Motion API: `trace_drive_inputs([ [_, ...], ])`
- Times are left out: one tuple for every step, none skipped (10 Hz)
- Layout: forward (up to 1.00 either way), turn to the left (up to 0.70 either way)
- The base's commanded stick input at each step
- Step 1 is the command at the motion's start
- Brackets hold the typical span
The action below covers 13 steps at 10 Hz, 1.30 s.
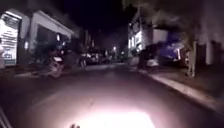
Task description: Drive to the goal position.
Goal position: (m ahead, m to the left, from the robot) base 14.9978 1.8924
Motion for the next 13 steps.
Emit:
trace_drive_inputs([
  [1.0, 0.0],
  [1.0, 0.0],
  [1.0, 0.0],
  [1.0, 0.0],
  [1.0, -0.01],
  [1.0, -0.27],
  [1.0, -0.27],
  [1.0, -0.27],
  [1.0, -0.27],
  [1.0, -0.27],
  [1.0, -0.17],
  [1.0, 0.0],
  [1.0, 0.0],
])
